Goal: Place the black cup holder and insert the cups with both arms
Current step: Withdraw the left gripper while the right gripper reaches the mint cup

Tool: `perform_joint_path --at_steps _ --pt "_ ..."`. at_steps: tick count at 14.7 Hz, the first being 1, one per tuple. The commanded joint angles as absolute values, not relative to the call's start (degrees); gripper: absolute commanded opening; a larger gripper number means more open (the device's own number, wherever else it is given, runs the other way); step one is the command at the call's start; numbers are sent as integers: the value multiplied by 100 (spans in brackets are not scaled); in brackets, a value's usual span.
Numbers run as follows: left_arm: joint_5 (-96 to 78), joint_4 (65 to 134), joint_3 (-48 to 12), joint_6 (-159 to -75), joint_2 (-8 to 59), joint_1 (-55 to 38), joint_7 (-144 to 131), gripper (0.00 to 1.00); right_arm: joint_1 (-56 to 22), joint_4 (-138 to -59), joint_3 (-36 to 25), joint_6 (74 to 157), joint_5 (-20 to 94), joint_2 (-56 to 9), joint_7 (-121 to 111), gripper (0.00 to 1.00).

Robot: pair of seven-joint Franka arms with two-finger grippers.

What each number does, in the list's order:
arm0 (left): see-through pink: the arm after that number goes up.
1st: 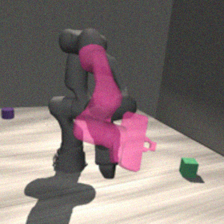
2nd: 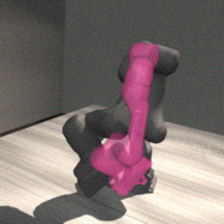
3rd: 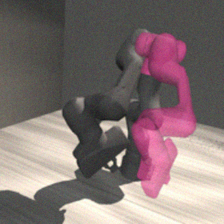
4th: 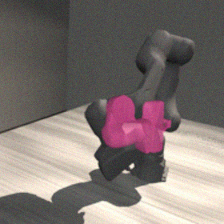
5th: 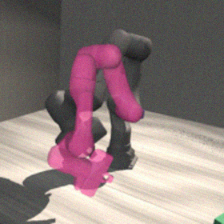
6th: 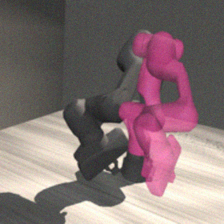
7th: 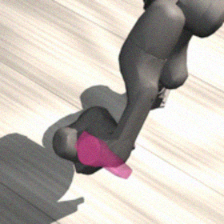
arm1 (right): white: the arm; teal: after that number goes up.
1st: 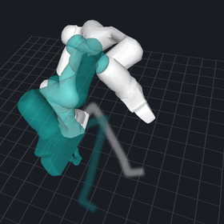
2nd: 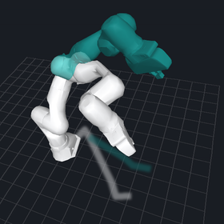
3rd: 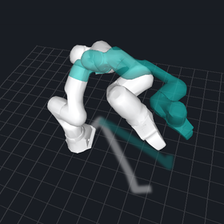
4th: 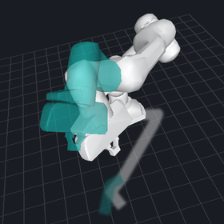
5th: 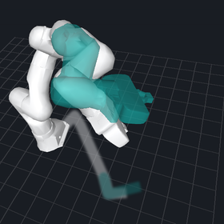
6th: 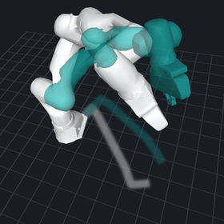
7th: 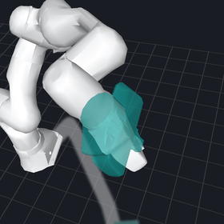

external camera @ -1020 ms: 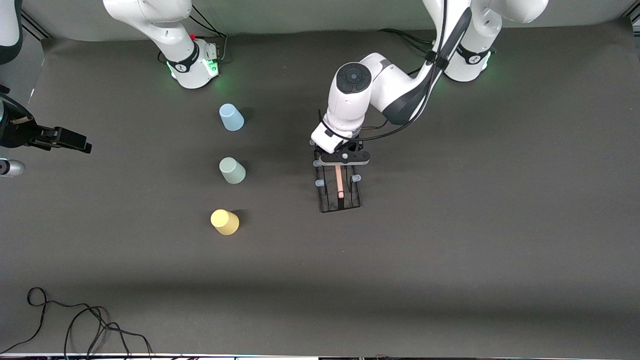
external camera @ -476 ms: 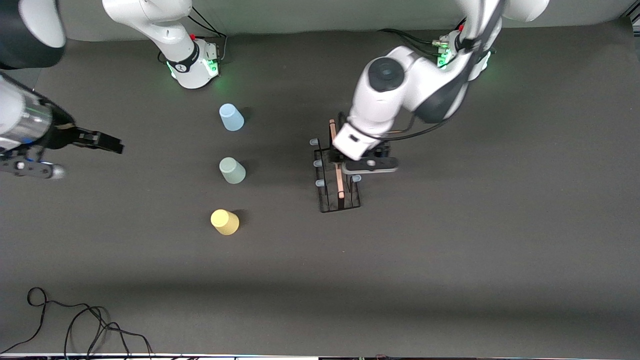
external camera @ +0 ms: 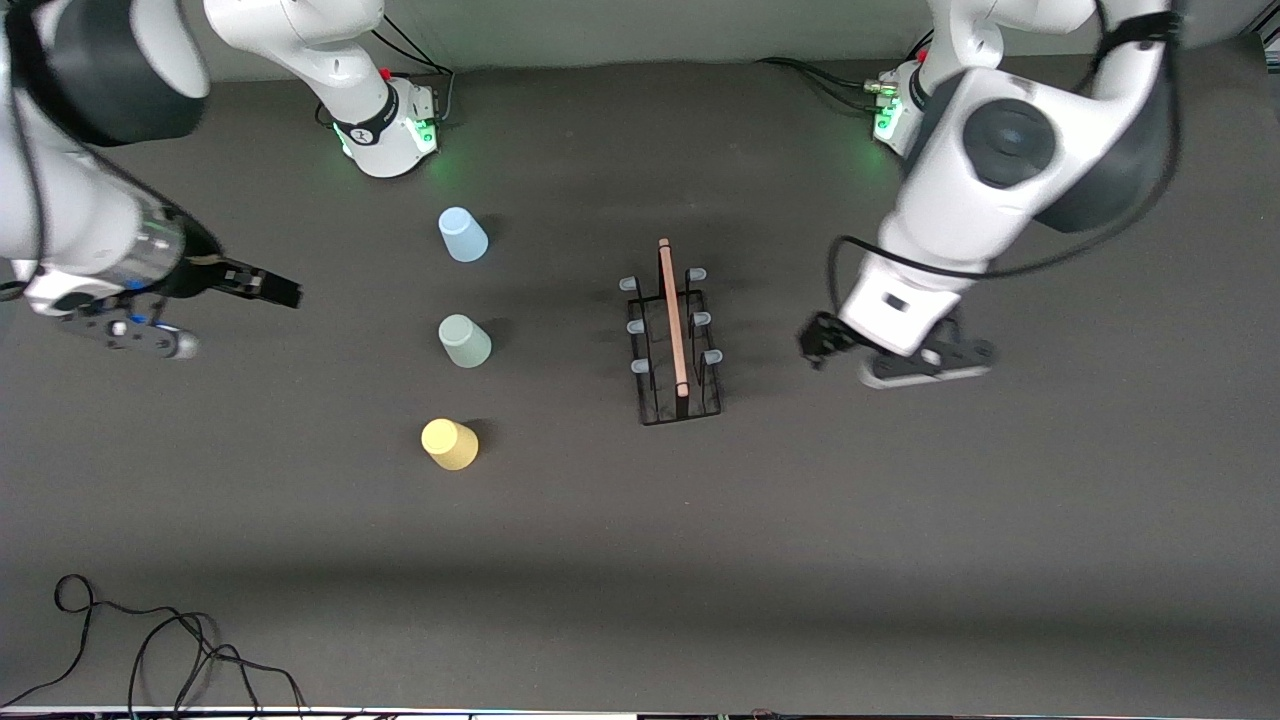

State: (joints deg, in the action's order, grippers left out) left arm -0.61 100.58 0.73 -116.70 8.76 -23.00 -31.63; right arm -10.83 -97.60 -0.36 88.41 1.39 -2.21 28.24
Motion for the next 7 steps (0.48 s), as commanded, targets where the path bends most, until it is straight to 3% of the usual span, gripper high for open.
perform_joint_path --at_steps 1,7 --pt "53 10011 -9 -11532 783 -1663 -2429 100 -1336 -10299 -62 9324 202 -53 3260 100" --pt "53 10099 9 -11083 581 -696 -617 100 -1582 -11371 -79 10141 665 61 3463 100"
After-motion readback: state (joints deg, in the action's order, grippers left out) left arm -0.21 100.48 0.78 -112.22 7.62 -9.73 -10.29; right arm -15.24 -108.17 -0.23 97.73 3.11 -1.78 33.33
